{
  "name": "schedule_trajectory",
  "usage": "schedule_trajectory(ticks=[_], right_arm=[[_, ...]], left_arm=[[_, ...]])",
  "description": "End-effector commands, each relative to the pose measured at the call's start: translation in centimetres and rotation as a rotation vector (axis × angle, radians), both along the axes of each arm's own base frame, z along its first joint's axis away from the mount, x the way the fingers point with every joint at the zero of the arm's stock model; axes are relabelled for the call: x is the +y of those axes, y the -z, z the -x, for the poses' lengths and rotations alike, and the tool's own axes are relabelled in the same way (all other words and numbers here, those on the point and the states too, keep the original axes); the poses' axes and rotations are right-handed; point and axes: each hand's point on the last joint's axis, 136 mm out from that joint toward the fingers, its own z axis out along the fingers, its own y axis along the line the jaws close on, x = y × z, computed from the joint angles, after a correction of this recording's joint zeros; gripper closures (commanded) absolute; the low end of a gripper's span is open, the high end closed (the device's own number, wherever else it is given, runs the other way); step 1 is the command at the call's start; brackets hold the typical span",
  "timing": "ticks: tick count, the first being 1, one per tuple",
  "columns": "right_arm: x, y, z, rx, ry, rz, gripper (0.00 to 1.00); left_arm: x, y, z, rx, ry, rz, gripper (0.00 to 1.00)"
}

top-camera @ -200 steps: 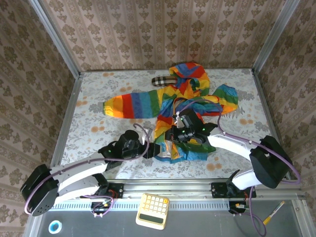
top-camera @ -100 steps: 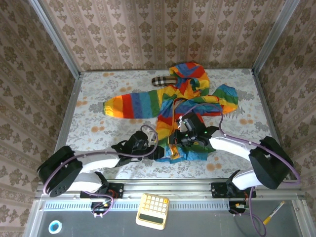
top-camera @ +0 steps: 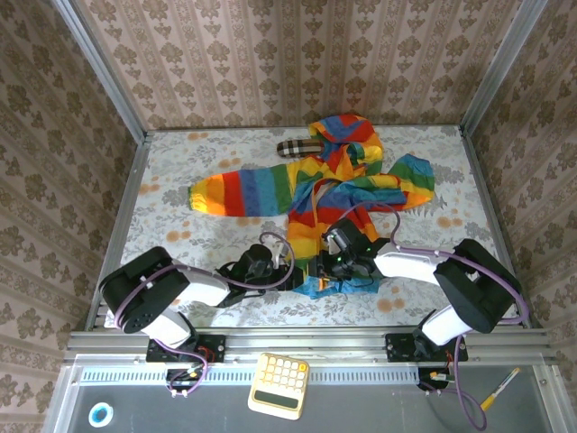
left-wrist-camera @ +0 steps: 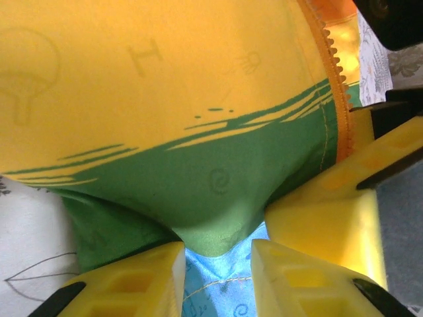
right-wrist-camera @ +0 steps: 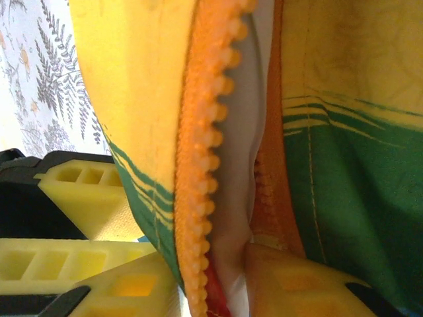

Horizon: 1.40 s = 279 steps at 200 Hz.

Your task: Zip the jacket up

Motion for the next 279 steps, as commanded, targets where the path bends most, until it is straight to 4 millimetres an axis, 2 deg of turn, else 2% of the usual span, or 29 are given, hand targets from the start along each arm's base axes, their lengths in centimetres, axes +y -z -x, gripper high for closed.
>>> schedule_trajectory(ticks=[1,31,43,46,54,79,106,129,160,189,192,214,241,279], right_arm=[[-1.1,-0.4,0.2,-0.033,0.019,0.055,0.76],[-2.1,-1.1,0.5,-0.055,0.026,0.091,0.80],[-2.3,-1.1,0.5,-0.055,0.020,0.102,0.89],[-2.1,-1.9,0.4,-0.075,0.019,0.084,0.93],[-2.0,-2.2,0.4,-0.081,0.016,0.074,1.00],[-1.4,-2.8,0.4,-0.078,0.009,0.039,1.00],[-0.1,-5.0,-0.2,-0.115,-0.004,-0.040,1.00],[1.4,-7.6,-0.9,-0.166,-0.034,-0.128,1.00],[3.0,-9.7,-1.9,-0.206,-0.051,-0.218,1.00],[4.9,-11.8,-2.8,-0.222,-0.056,-0.346,1.00],[5.2,-11.2,-2.8,-0.203,-0.057,-0.344,1.00],[6.3,-11.7,-3.2,-0.190,-0.066,-0.401,1.00],[6.3,-11.4,-3.2,-0.178,-0.068,-0.399,1.00],[5.9,-10.8,-2.8,-0.168,-0.064,-0.388,1.00]], left_arm=[[1.7,2.8,1.3,0.074,-0.012,-0.080,0.69],[2.1,2.7,1.2,0.074,-0.014,-0.088,0.70],[2.2,2.6,1.1,0.071,-0.013,-0.092,0.70],[2.2,2.5,1.1,0.071,-0.013,-0.092,0.70],[2.1,2.4,1.1,0.069,-0.011,-0.091,0.70],[2.0,1.4,1.0,0.053,-0.003,-0.073,0.64],[2.5,-1.0,0.9,0.021,-0.010,-0.038,0.56],[3.7,-3.8,0.9,0.013,-0.011,-0.011,0.55],[5.8,-7.8,1.0,-0.034,-0.058,0.019,0.51],[6.2,-9.6,1.3,-0.019,-0.083,0.119,0.49],[6.1,-9.7,1.3,-0.018,-0.083,0.130,0.49],[5.4,-10.2,1.4,-0.005,-0.069,0.204,0.47],[4.6,-11.0,1.5,0.022,-0.050,0.276,0.45],[4.3,-11.0,1.7,0.060,-0.038,0.303,0.55]])
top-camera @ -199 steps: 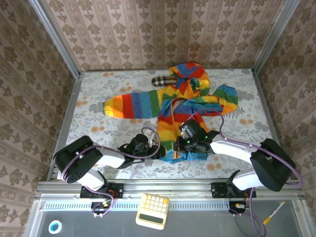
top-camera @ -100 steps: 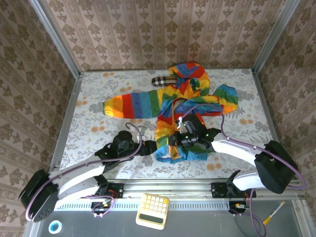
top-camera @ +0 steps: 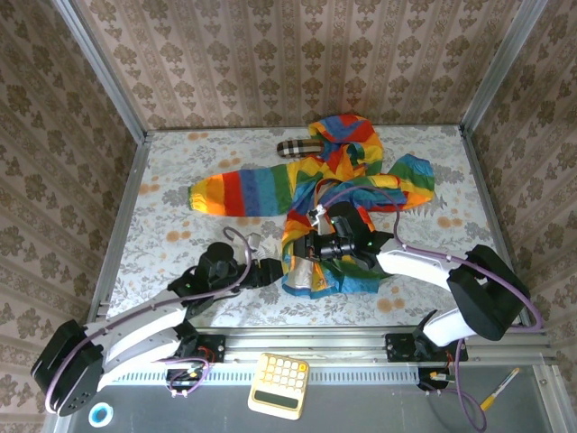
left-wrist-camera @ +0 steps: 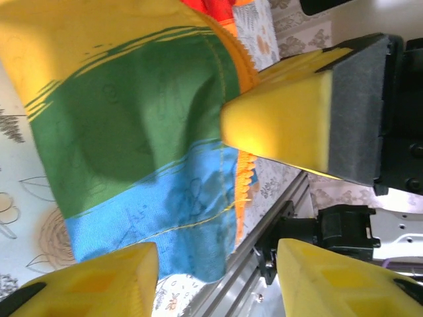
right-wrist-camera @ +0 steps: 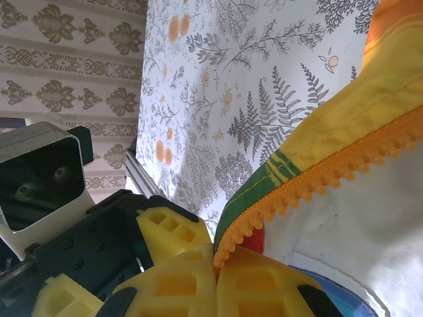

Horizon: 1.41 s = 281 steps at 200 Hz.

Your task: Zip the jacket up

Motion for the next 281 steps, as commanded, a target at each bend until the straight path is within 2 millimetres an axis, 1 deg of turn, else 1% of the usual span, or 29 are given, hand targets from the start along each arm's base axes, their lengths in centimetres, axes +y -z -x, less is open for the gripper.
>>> schedule_trajectory(ticks=[1,45,65,109,142,159,171,239,247,255,261,272,275,281], right_arm=[[0.4,-1.0,0.0,-0.008,-0.015,-0.040,1.00],[0.4,-0.9,0.1,-0.006,-0.021,-0.038,1.00],[0.4,-0.8,0.2,-0.005,-0.027,-0.031,1.00],[0.6,-0.7,0.5,-0.003,-0.042,-0.030,1.00],[0.8,-0.6,0.6,-0.001,-0.051,-0.029,1.00],[0.9,-0.5,0.6,0.001,-0.055,-0.027,1.00],[1.0,-0.5,0.7,0.002,-0.060,-0.027,1.00],[1.3,-0.1,1.1,0.012,-0.081,-0.013,1.00],[1.3,0.0,1.1,0.016,-0.082,-0.011,1.00],[1.3,0.0,1.1,0.016,-0.084,-0.009,1.00],[1.3,0.1,1.1,0.017,-0.084,-0.006,1.00],[1.2,0.3,1.0,0.021,-0.082,0.004,1.00],[1.2,0.3,1.0,0.023,-0.082,0.008,1.00],[1.2,0.4,1.0,0.025,-0.081,0.017,0.96]], left_arm=[[-0.5,-1.4,0.3,0.003,0.026,0.079,0.55],[-0.7,-1.3,0.5,0.019,0.050,0.072,0.65],[-0.8,-1.1,0.6,0.027,0.056,0.070,0.70],[-0.9,-0.9,0.5,0.033,0.054,0.069,0.73],[-1.0,-0.8,0.5,0.034,0.057,0.070,0.73],[-1.0,-0.7,0.4,0.030,0.052,0.067,0.68],[-0.9,-0.6,0.3,0.028,0.048,0.063,0.67],[-0.8,-0.2,-0.2,0.019,0.035,0.062,0.67],[-0.8,-0.1,-0.2,0.020,0.038,0.061,0.69],[-0.9,0.0,-0.2,0.023,0.041,0.060,0.75],[-0.9,0.1,-0.2,0.025,0.044,0.058,0.82],[-0.9,0.4,-0.2,0.030,0.046,0.052,1.00],[-0.9,0.4,-0.2,0.030,0.047,0.051,1.00],[-0.9,0.6,-0.2,0.031,0.047,0.048,1.00]])
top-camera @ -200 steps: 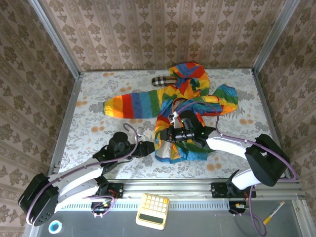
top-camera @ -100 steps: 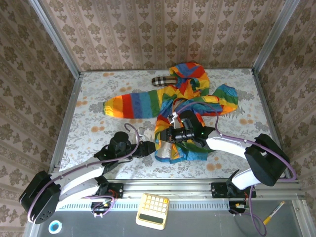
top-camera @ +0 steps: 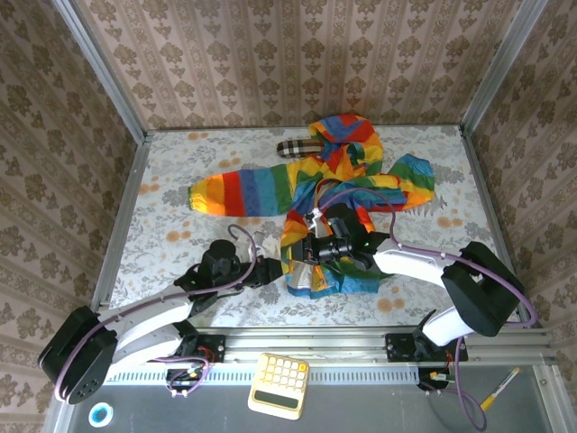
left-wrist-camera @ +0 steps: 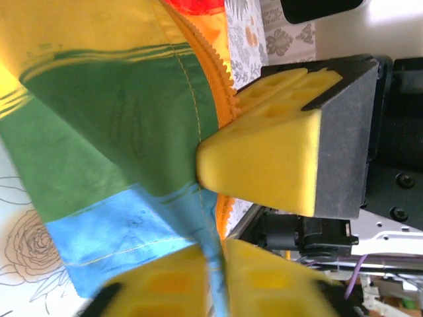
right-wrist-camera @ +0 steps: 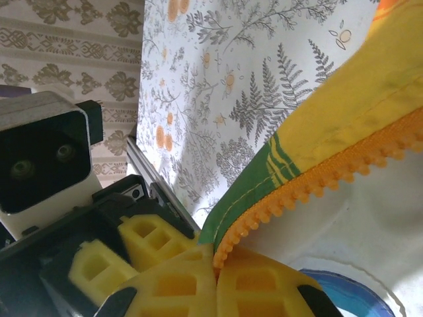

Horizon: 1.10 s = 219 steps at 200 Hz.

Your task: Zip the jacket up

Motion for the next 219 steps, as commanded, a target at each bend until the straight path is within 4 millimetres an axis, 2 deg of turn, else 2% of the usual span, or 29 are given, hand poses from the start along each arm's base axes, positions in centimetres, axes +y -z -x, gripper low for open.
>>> schedule_trajectory(ticks=[1,36,78,82,84,89,116,137,161,172,176,198,219], right_arm=[[0.6,-0.6,0.1,-0.006,-0.034,0.012,0.95],[-0.4,-0.2,0.1,-0.016,-0.022,0.082,0.70],[-3.5,0.4,0.4,-0.041,0.010,0.225,0.55],[-3.9,0.8,0.5,-0.034,0.013,0.248,0.54],[-4.1,0.2,0.5,-0.050,0.017,0.243,0.54],[-4.7,0.2,0.5,-0.053,0.023,0.260,0.54],[-8.5,1.9,0.9,-0.061,0.061,0.454,0.52],[-11.0,3.6,1.7,-0.045,0.061,0.594,0.59],[-12.0,5.6,3.2,0.002,0.004,0.697,0.60],[-12.3,6.0,3.4,-0.003,-0.009,0.749,0.60],[-12.6,6.8,3.5,0.011,-0.017,0.787,0.59],[-13.6,7.4,3.3,-0.002,-0.023,0.887,0.59],[-13.5,7.7,3.2,-0.004,-0.041,0.900,0.59]], left_arm=[[0.0,0.0,-0.1,-0.024,0.014,0.012,1.00],[0.1,0.7,0.0,-0.021,0.011,-0.006,1.00],[0.5,1.4,0.0,-0.021,0.001,-0.026,1.00],[0.5,1.5,0.0,-0.022,0.000,-0.028,1.00],[0.6,1.5,0.0,-0.022,-0.002,-0.030,1.00],[0.6,1.7,0.0,-0.021,-0.003,-0.034,1.00],[1.1,2.7,0.1,-0.014,-0.017,-0.072,1.00],[1.4,3.2,0.0,-0.012,-0.024,-0.093,1.00],[1.5,3.7,0.0,-0.010,-0.028,-0.111,1.00],[1.6,3.9,0.0,-0.010,-0.028,-0.117,1.00],[1.6,3.9,0.0,-0.009,-0.028,-0.118,1.00],[1.5,4.2,0.1,-0.002,-0.021,-0.124,1.00],[1.6,4.3,0.1,-0.002,-0.021,-0.128,1.00]])
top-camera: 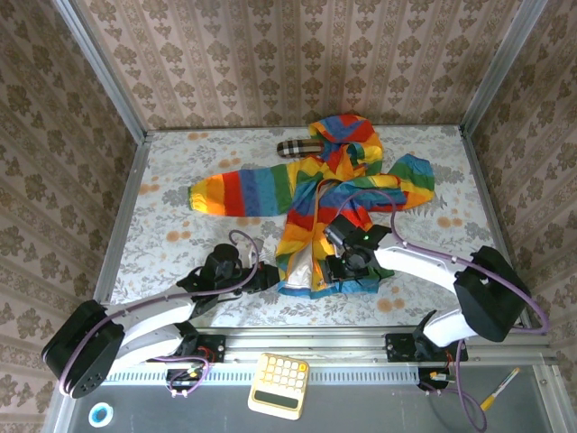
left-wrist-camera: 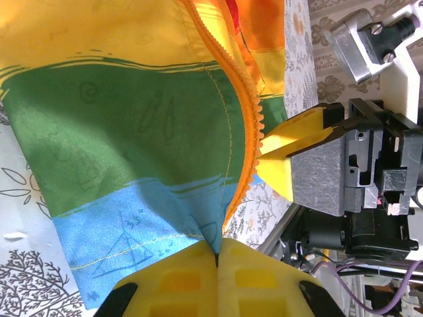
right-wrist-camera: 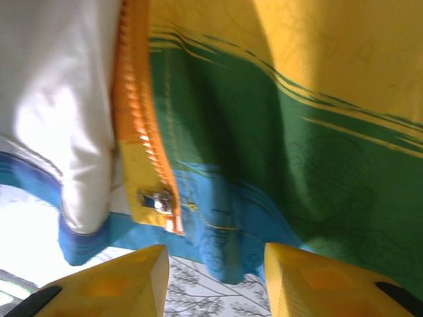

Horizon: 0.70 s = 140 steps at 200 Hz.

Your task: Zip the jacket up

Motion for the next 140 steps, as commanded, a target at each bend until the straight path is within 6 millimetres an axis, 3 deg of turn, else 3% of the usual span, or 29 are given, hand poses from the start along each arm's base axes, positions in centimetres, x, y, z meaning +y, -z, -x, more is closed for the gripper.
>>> schedule_trajectory(ticks=[1,69,100,122,140], right_arm=[[-1.3,0.0,-0.4,-0.016,-0.024,0.102,0.59],[1.9,1.9,-0.4,0.072,-0.075,0.006,0.60],[2.9,1.6,-0.2,0.071,-0.089,-0.053,0.82],[3.6,0.0,-0.4,-0.001,-0.103,-0.148,0.96],[3.2,-1.6,-0.6,-0.076,-0.103,-0.175,1.00]], left_arm=[[0.5,0.8,-0.1,-0.012,-0.005,-0.025,1.00],[0.2,1.2,-0.1,-0.008,0.006,-0.032,1.00],[0.1,1.4,-0.1,-0.002,0.012,-0.031,1.00],[0.0,1.1,-0.3,-0.012,0.011,-0.024,1.00],[-0.3,0.5,-0.5,-0.029,0.010,-0.012,1.00]])
